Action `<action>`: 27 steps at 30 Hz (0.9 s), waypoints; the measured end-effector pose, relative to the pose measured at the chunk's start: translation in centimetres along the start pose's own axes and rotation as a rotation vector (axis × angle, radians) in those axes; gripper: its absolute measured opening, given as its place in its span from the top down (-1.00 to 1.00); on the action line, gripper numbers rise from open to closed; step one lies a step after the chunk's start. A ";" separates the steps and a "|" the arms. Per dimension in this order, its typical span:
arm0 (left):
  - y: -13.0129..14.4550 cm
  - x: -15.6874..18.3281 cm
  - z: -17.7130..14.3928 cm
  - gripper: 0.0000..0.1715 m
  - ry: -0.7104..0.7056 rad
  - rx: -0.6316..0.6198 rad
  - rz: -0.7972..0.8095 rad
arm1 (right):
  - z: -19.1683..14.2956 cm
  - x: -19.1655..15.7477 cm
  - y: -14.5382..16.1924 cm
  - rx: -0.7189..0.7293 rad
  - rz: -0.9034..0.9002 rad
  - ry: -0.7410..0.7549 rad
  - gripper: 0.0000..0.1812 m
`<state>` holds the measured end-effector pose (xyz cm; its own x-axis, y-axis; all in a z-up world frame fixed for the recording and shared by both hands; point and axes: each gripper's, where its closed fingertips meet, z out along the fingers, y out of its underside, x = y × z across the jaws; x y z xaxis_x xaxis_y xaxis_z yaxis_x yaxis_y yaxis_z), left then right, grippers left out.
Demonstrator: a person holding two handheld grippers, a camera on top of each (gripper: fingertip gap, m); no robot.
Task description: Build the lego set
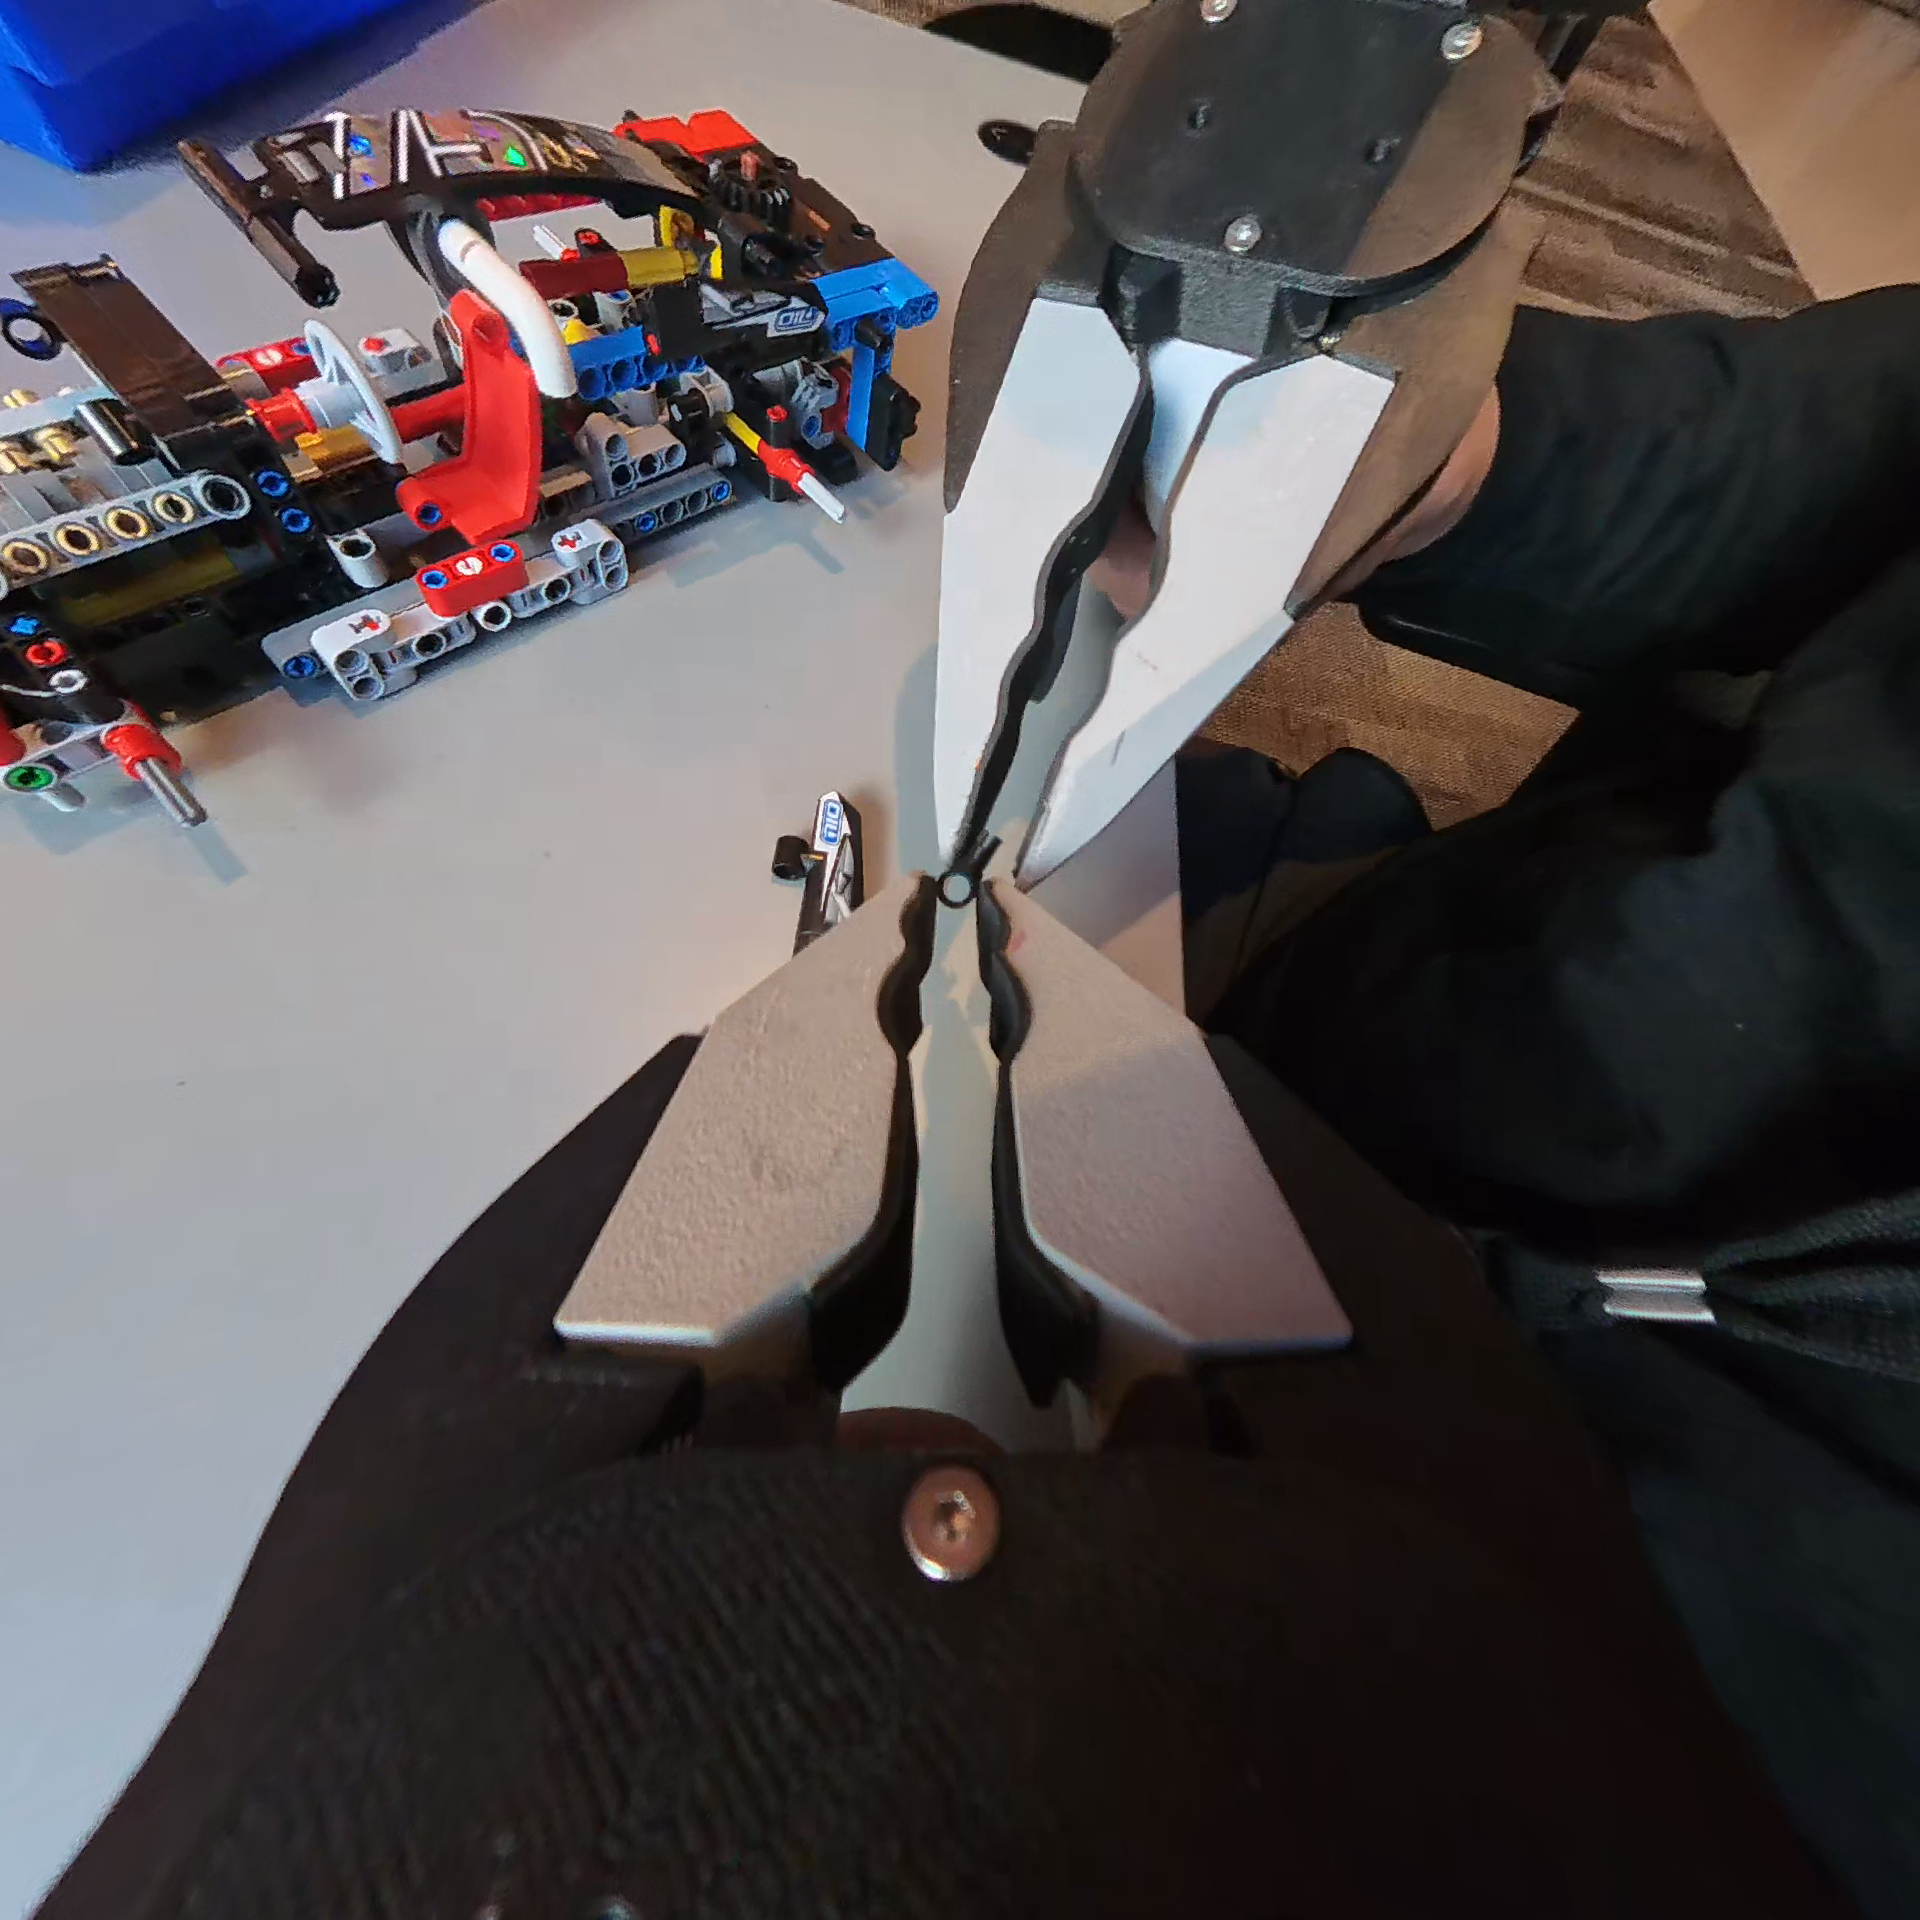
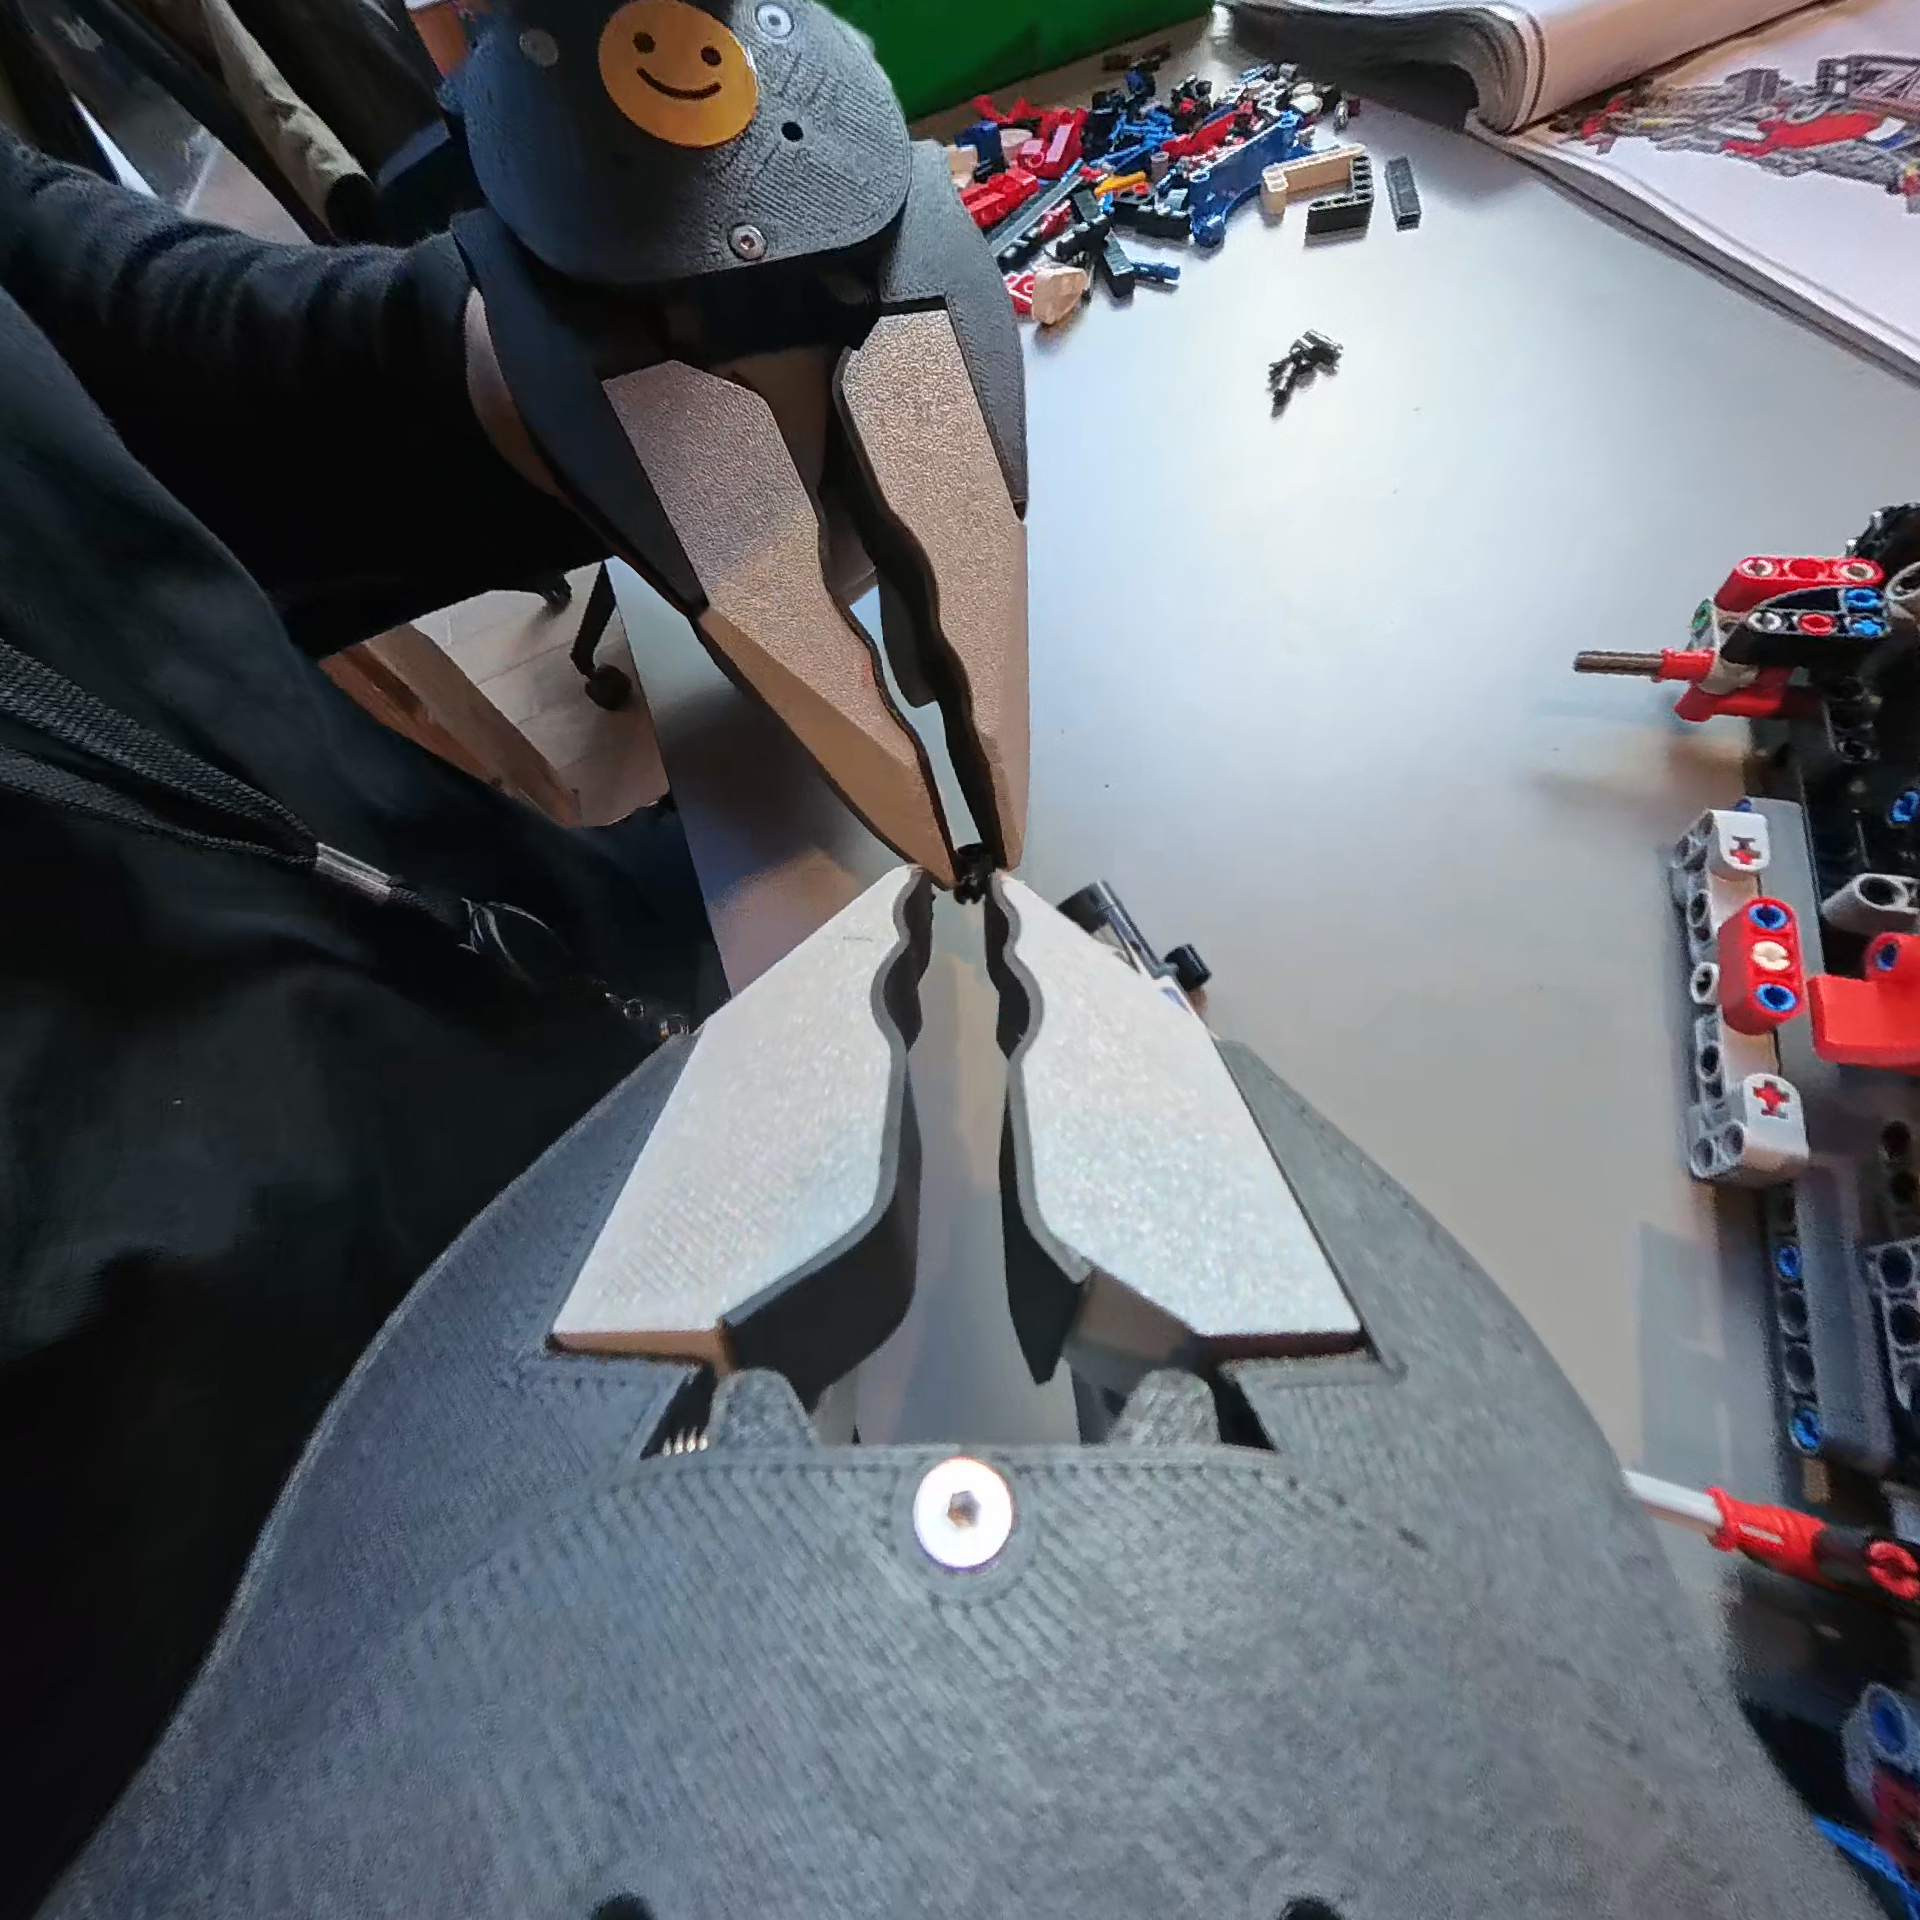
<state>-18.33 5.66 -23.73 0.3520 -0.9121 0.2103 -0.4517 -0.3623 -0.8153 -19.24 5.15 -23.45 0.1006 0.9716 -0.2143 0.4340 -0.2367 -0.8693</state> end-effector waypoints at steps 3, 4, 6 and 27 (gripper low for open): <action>0.4 -0.3 -0.6 0.94 -0.006 0.006 0.007 | 0.7 0.0 -0.3 -0.013 -0.021 0.008 0.94; 0.7 -0.4 -0.8 0.94 -0.007 0.001 0.012 | 1.0 0.0 -0.4 -0.019 -0.031 0.012 0.96; 1.1 -0.5 -1.3 0.94 -0.011 -0.001 0.026 | 1.5 0.0 -0.7 -0.028 -0.043 0.009 0.99; 5.0 -5.3 -7.7 0.70 -0.282 0.043 -0.054 | 5.8 3.3 -2.2 -0.169 -0.062 0.121 0.99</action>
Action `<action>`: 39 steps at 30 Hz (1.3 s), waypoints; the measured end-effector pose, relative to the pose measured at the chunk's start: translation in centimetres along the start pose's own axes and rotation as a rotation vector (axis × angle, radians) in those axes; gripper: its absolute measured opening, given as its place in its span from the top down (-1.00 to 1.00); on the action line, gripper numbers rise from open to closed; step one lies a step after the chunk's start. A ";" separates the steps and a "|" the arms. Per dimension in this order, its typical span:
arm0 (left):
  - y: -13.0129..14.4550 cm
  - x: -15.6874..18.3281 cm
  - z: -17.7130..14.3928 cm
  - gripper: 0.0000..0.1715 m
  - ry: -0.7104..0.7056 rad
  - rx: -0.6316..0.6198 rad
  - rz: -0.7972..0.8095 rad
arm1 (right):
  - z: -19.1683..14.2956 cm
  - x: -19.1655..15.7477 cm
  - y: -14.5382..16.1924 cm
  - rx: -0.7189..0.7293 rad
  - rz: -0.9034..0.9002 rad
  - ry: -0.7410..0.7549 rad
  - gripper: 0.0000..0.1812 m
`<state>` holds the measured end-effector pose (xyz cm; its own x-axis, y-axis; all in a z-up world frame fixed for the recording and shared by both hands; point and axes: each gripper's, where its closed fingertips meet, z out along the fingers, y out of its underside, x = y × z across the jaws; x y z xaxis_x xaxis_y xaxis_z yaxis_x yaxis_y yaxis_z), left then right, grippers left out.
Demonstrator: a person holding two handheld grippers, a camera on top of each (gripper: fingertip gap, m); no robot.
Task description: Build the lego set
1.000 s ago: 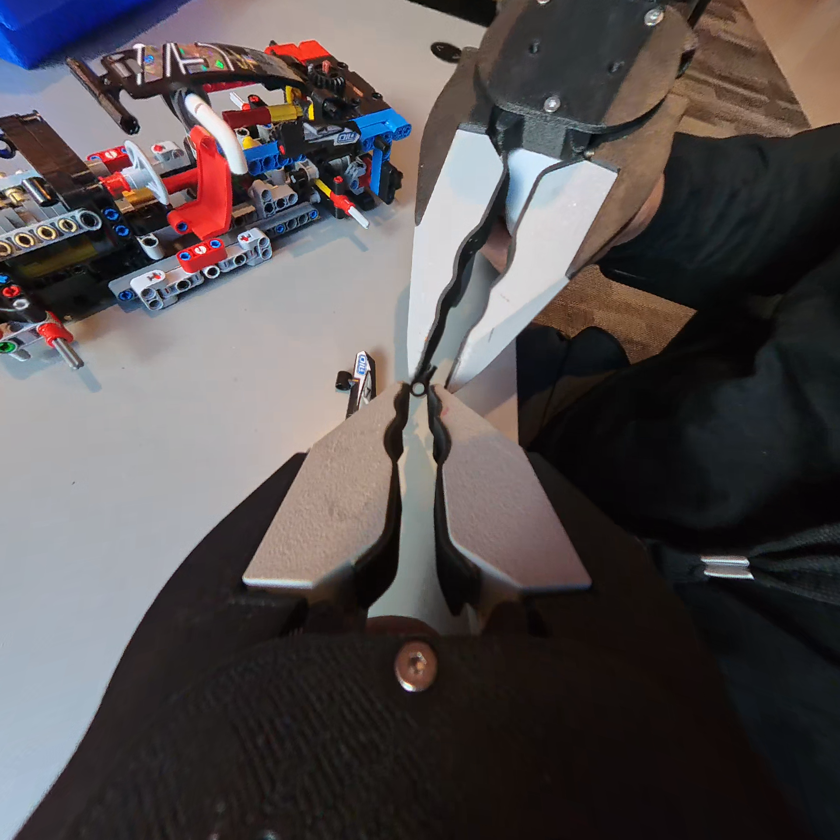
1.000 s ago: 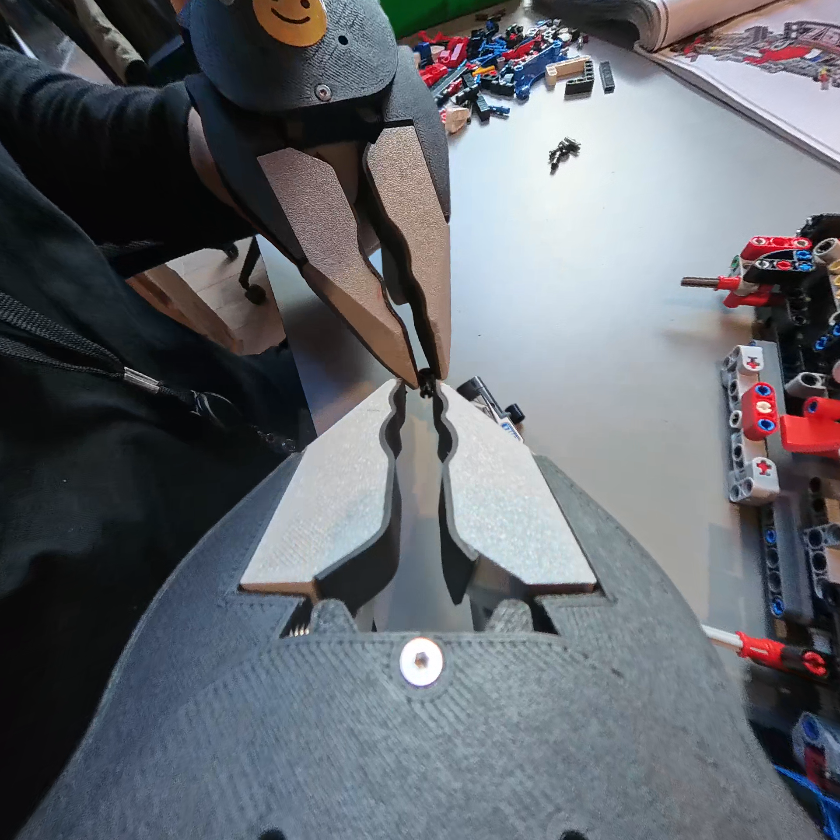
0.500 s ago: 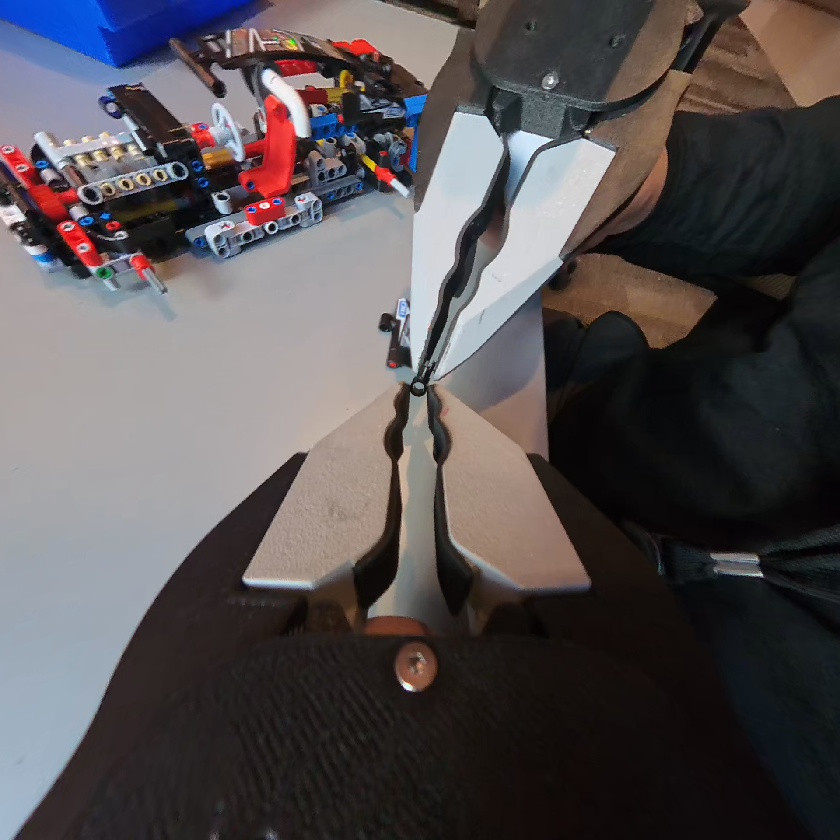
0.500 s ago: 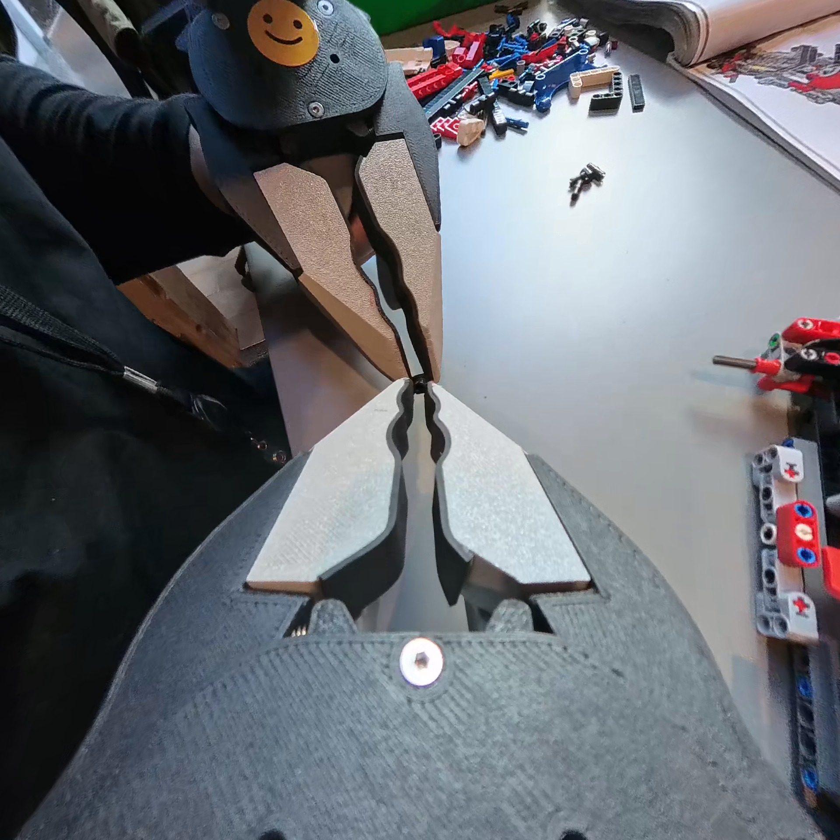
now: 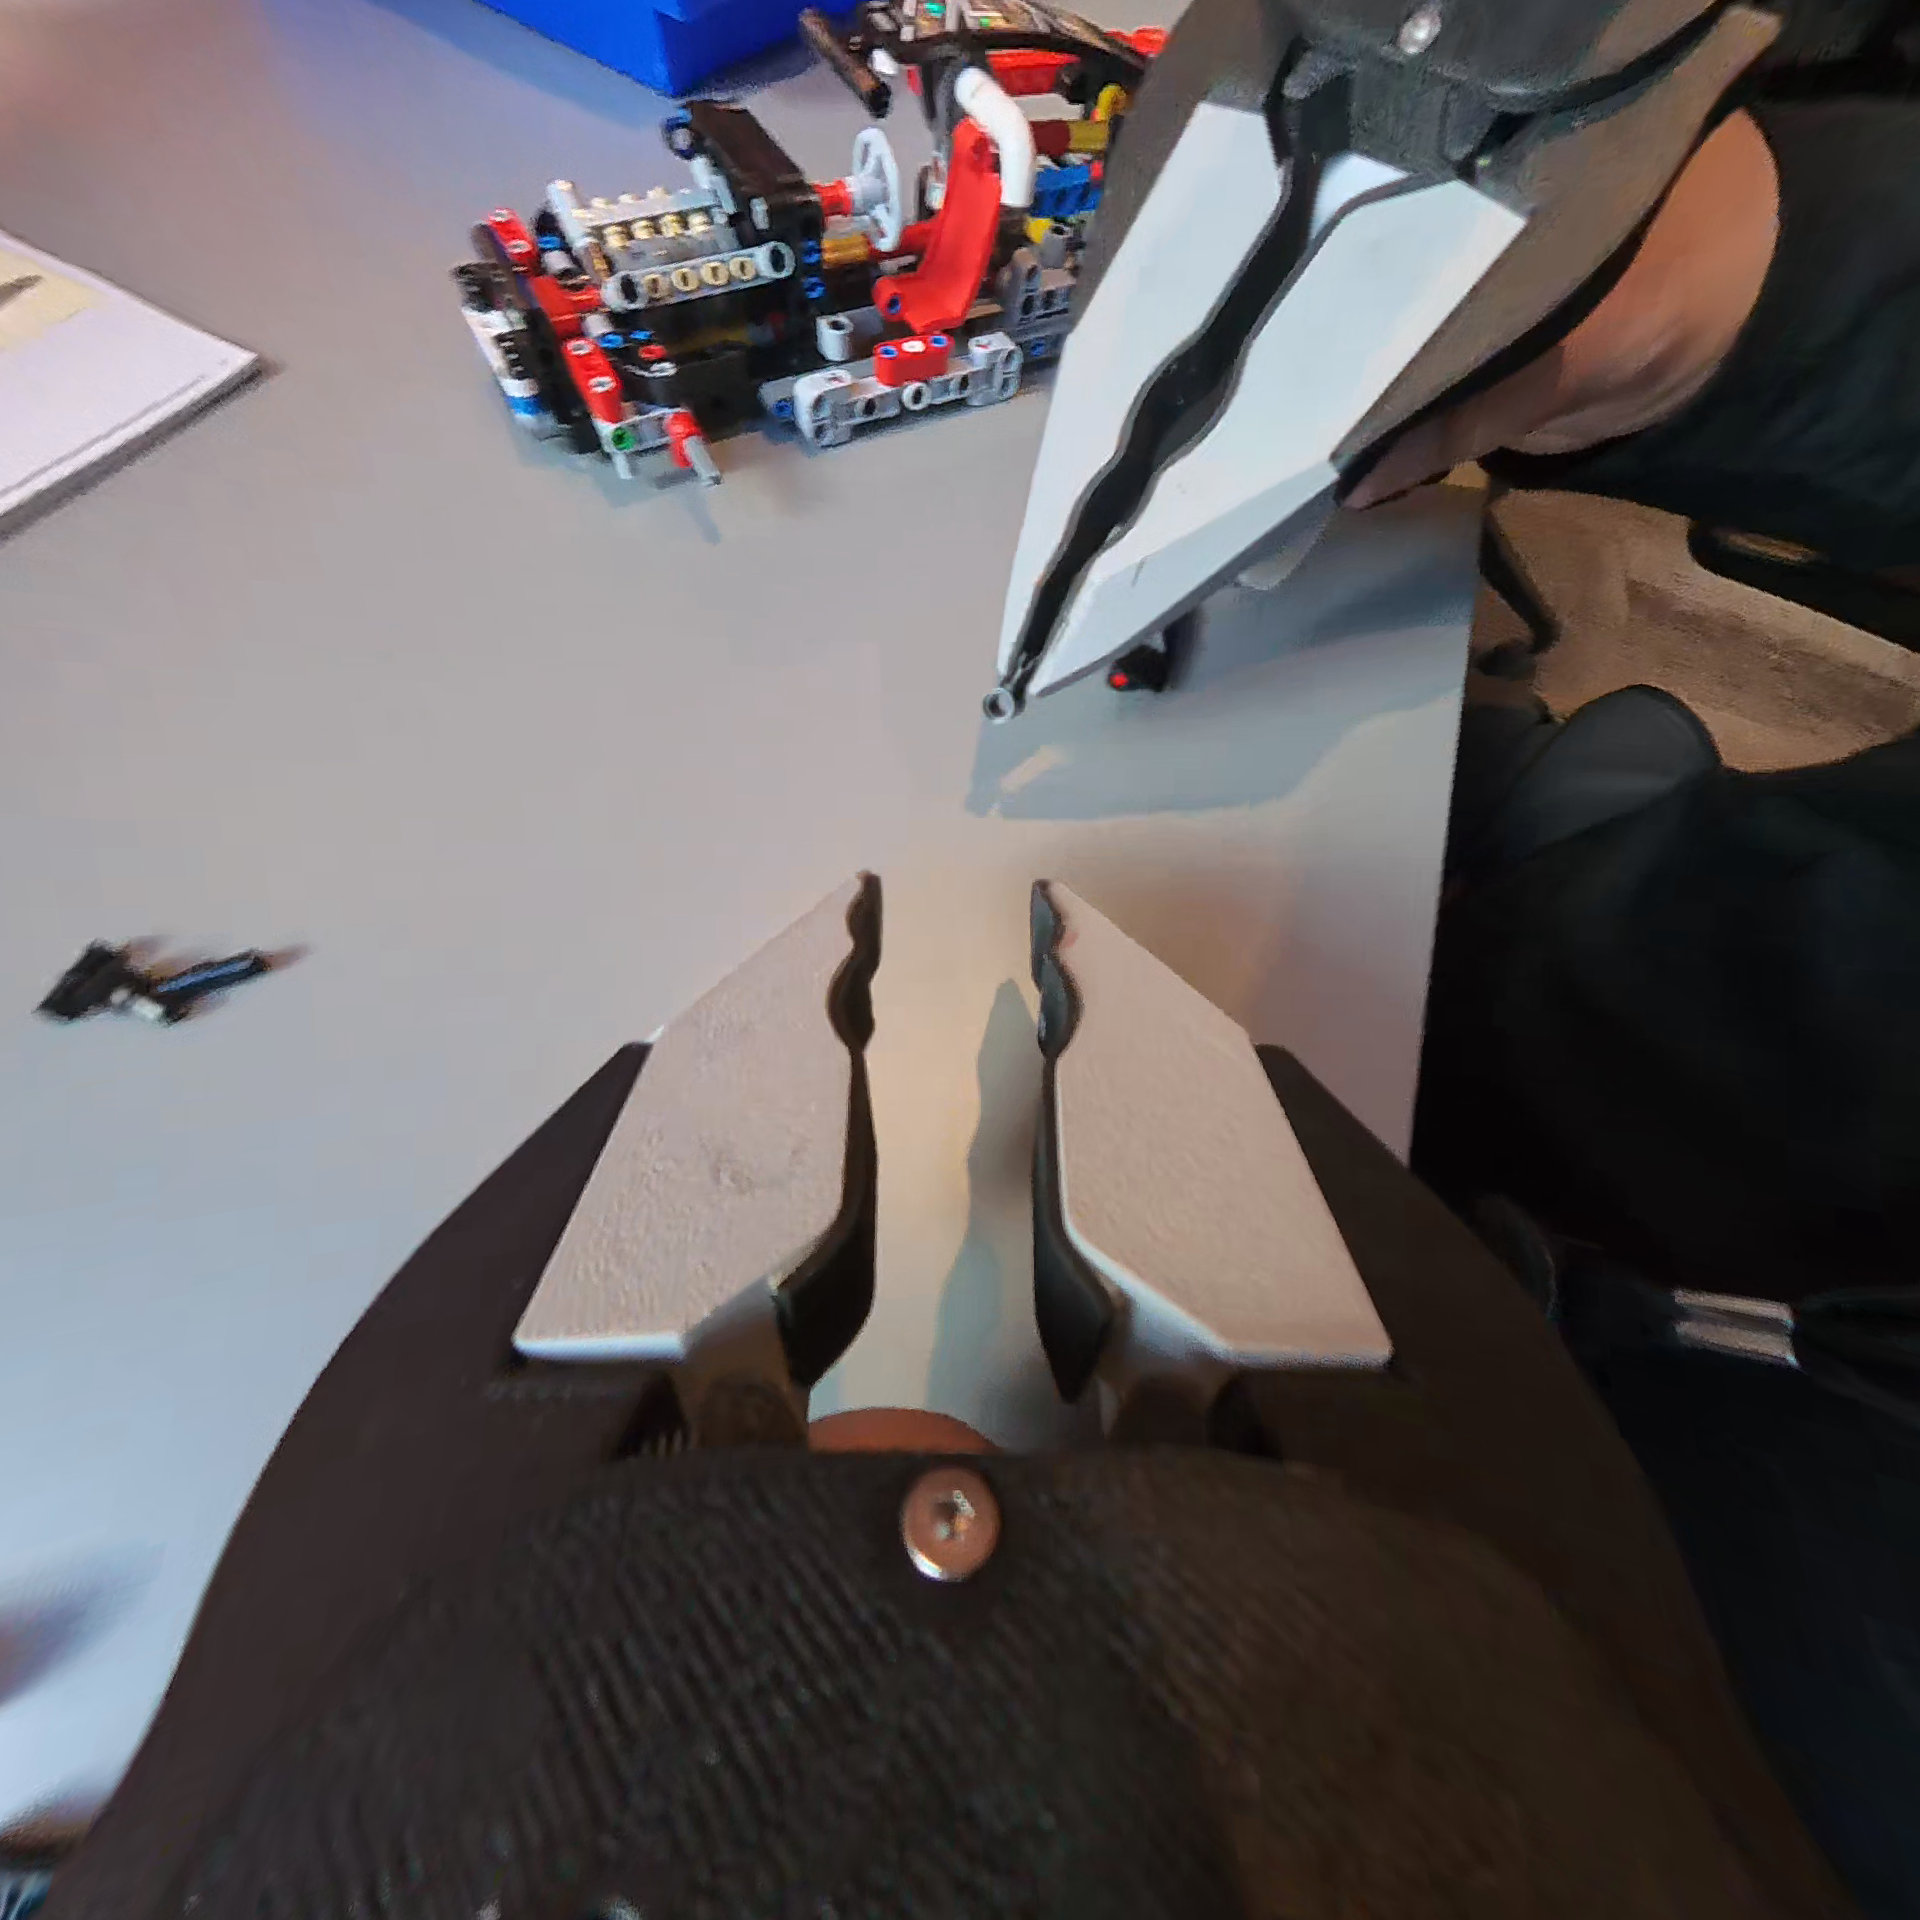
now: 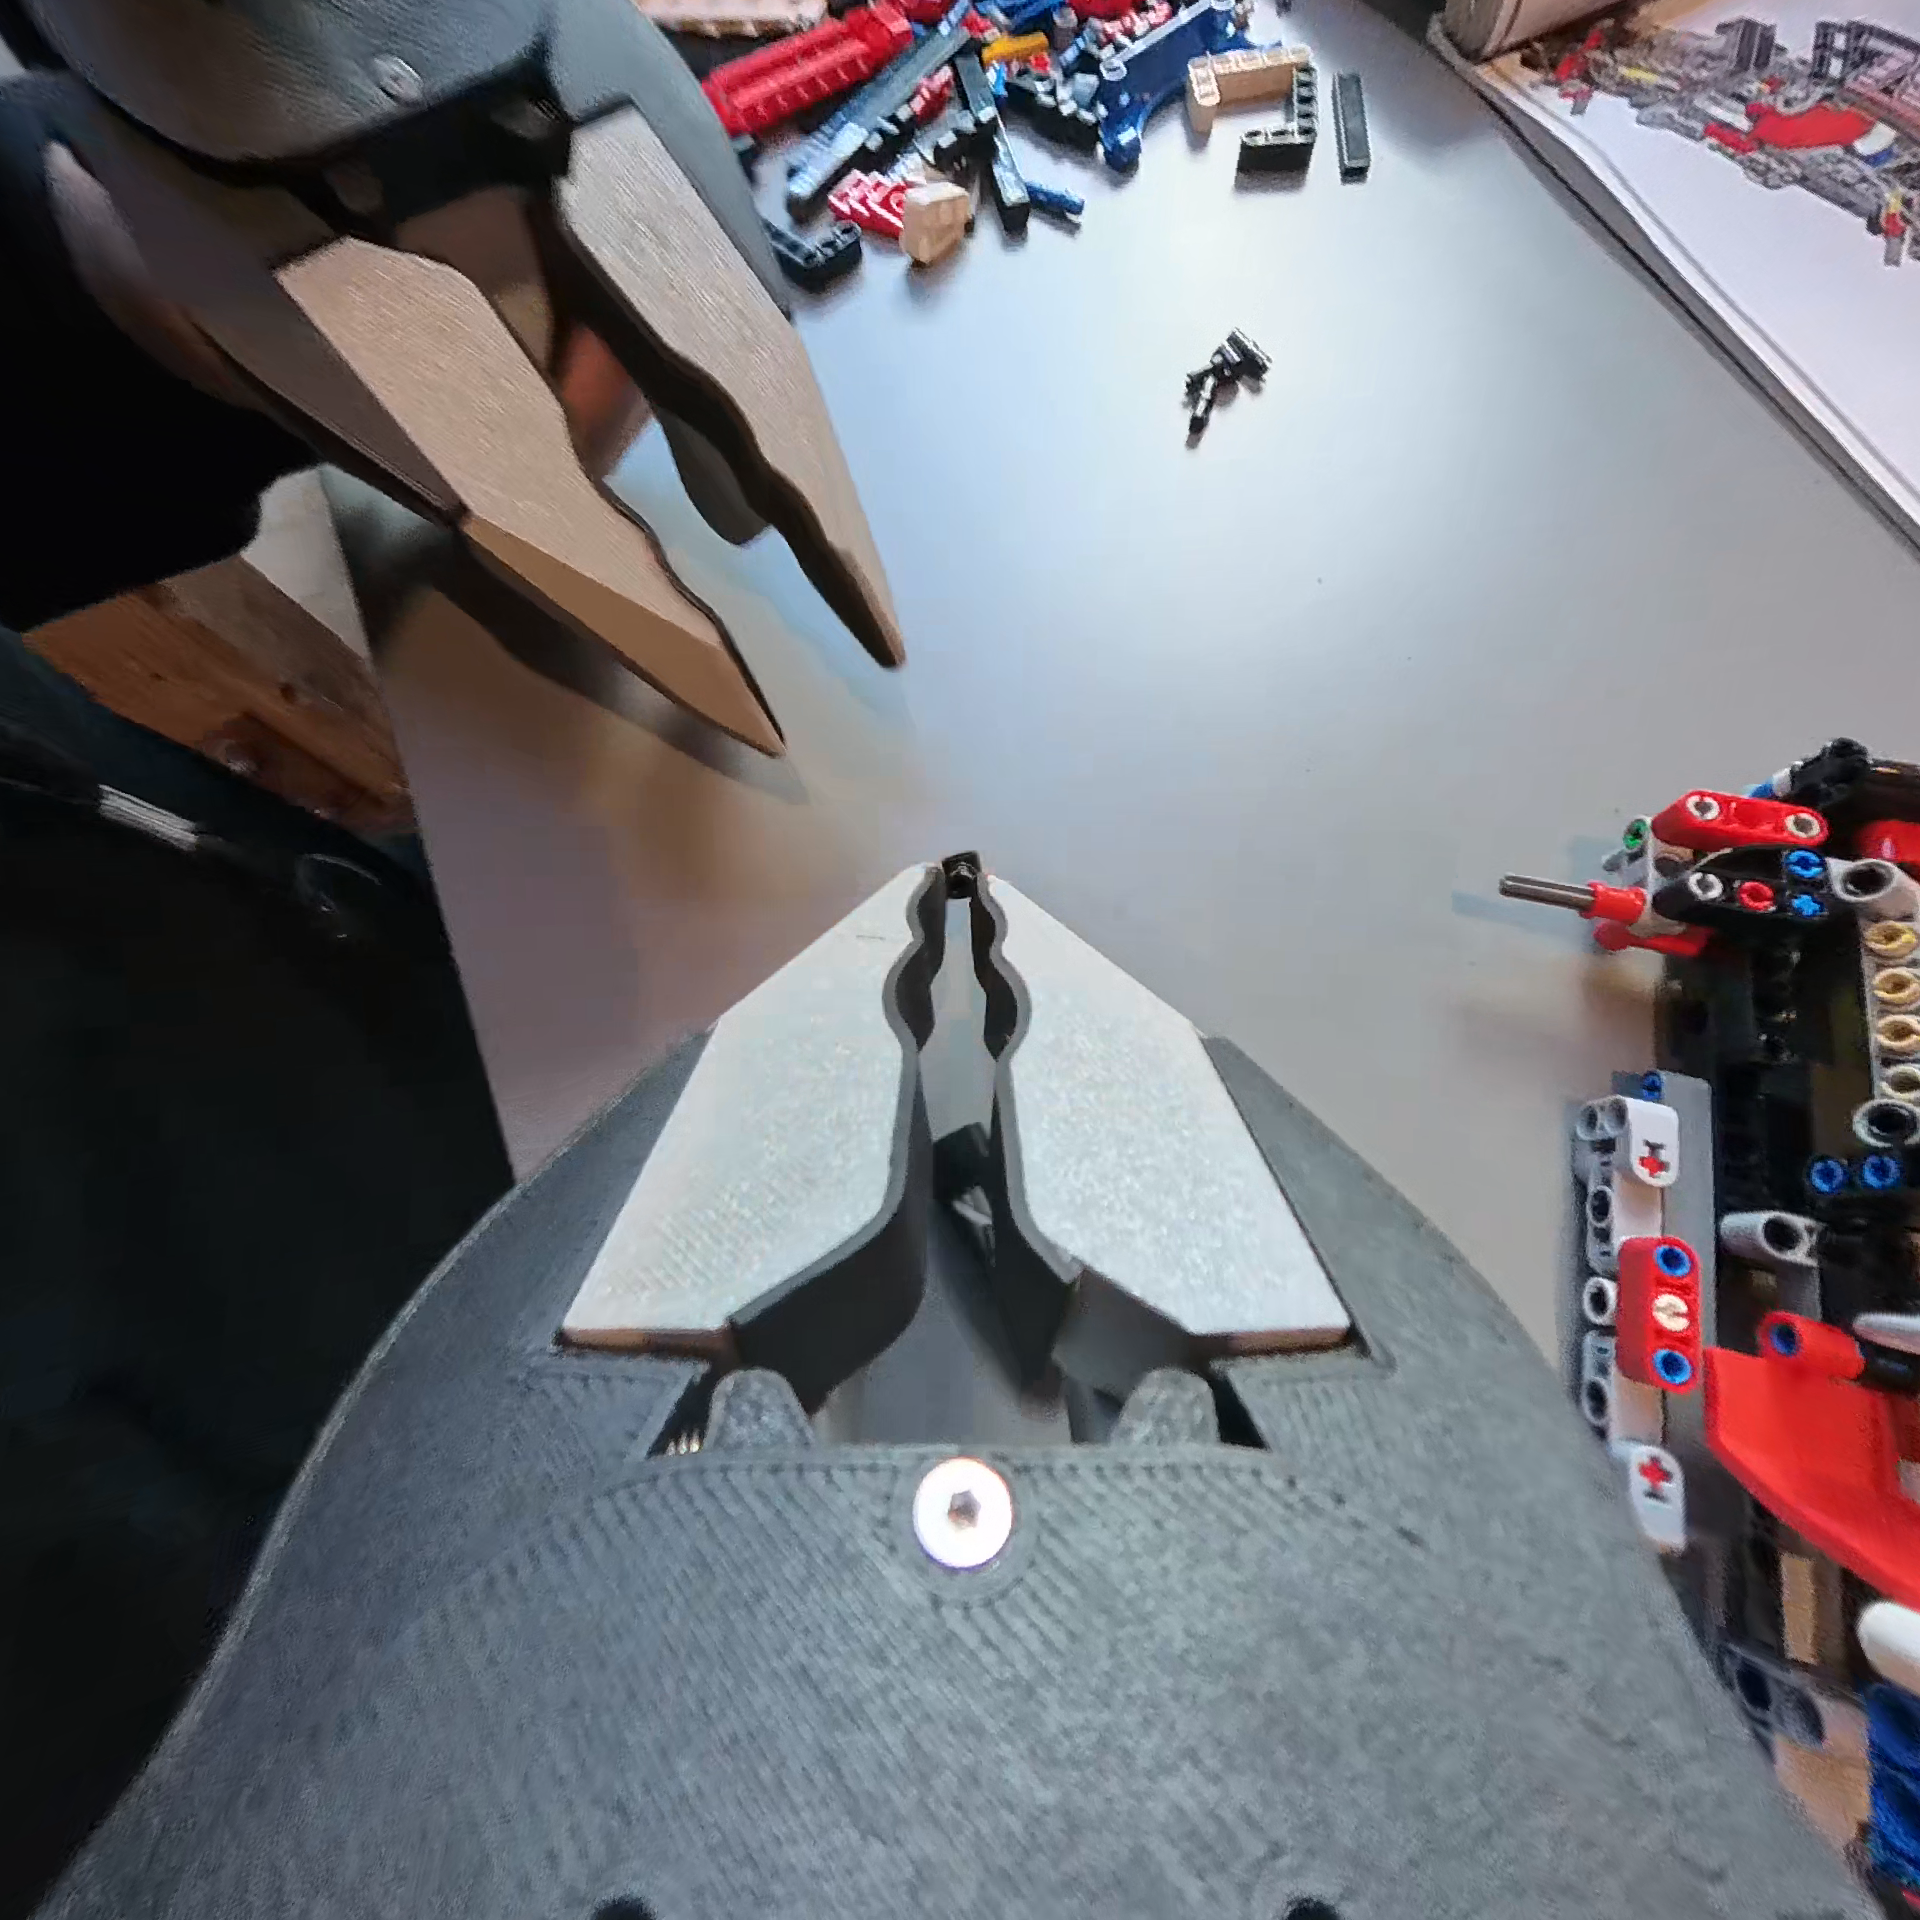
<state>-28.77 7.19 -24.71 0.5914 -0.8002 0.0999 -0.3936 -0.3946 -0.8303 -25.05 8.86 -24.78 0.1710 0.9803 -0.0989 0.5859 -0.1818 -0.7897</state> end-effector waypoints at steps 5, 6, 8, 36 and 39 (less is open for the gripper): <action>-0.3 -2.0 -2.2 0.62 -0.127 0.081 -0.002 | 1.3 0.6 0.5 -0.078 -0.006 0.029 0.99; -0.5 -2.4 -2.6 0.59 -0.148 0.106 -0.004 | 1.5 0.5 0.6 -0.098 -0.012 0.029 0.99; -0.9 -2.7 -3.4 0.57 -0.165 0.161 -0.011 | 1.9 0.7 1.2 -0.151 -0.031 0.045 0.98; -3.3 -3.8 -14.9 0.44 -0.372 0.620 0.075 | -2.4 4.7 -2.7 0.174 0.059 0.224 0.78; -2.5 -4.2 -15.6 0.46 -0.423 0.608 0.088 | -3.1 5.3 -2.9 0.232 0.068 0.263 0.75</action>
<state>-41.25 4.51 -14.53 0.8442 -0.5268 -0.0989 -0.0663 0.0806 -0.9945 -23.38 14.37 -21.09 0.4190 0.9078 -0.0203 0.3761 -0.1938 -0.9061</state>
